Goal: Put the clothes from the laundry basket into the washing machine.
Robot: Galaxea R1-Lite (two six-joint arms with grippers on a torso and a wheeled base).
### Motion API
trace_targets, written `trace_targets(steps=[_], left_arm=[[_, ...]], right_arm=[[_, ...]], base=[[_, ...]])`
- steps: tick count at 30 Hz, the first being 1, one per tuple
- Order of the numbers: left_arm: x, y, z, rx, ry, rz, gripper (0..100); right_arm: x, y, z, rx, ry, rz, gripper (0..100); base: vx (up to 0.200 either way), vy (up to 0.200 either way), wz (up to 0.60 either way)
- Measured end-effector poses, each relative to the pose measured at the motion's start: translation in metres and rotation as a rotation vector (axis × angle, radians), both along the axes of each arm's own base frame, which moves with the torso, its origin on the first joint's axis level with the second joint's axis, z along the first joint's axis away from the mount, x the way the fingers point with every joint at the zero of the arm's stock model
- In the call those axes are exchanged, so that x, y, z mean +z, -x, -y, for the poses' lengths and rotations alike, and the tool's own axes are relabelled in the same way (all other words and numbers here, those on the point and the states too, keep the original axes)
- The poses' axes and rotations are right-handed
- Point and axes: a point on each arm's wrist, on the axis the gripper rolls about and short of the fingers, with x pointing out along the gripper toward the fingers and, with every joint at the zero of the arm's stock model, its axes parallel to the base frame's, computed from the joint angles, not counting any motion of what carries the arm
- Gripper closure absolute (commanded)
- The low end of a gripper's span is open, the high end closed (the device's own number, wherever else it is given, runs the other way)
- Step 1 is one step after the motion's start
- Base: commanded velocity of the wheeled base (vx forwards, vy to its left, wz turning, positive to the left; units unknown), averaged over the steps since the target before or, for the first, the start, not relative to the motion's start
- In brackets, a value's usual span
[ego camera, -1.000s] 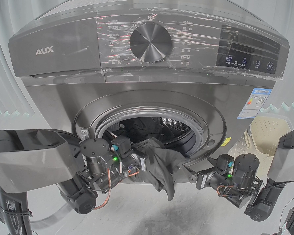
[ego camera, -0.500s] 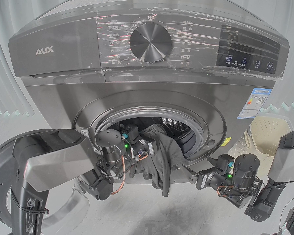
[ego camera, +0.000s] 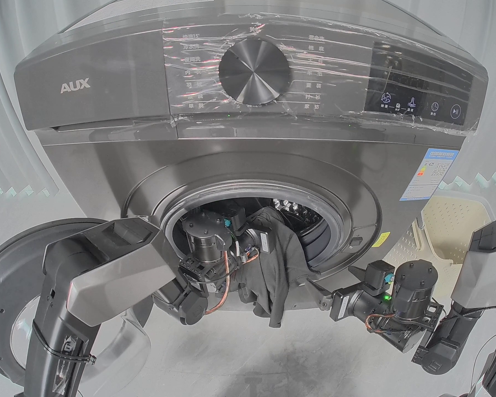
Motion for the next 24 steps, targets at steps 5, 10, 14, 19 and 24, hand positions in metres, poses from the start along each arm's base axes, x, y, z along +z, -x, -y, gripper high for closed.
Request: trace_targets(steps=[5, 10, 14, 19, 24], left_arm=[[0.001, -0.011, 0.002, 0.013, -0.029, -0.036, 100], [0.002, -0.019, 0.005, 0.031, -0.051, -0.066, 100], [0.005, -0.029, 0.01, 0.049, -0.055, -0.068, 100], [0.012, -0.045, 0.013, 0.085, -0.052, -0.058, 100], [0.012, -0.057, 0.015, 0.108, -0.06, -0.068, 100]], right_arm=[[0.0, 0.0, 0.0, 0.0, 0.0, -0.001, 0], [0.0, 0.0, 0.0, 0.0, 0.001, -0.001, 0], [-0.001, 0.0, 0.0, 0.0, 0.001, -0.003, 0], [-0.001, 0.0, 0.0, 0.001, 0.001, -0.002, 0], [-0.001, 0.0, 0.0, 0.002, 0.001, -0.003, 0]], base=[[0.0, 0.0, 0.0], [0.0, 0.0, 0.0], [0.0, 0.0, 0.0], [0.0, 0.0, 0.0], [0.0, 0.0, 0.0]])
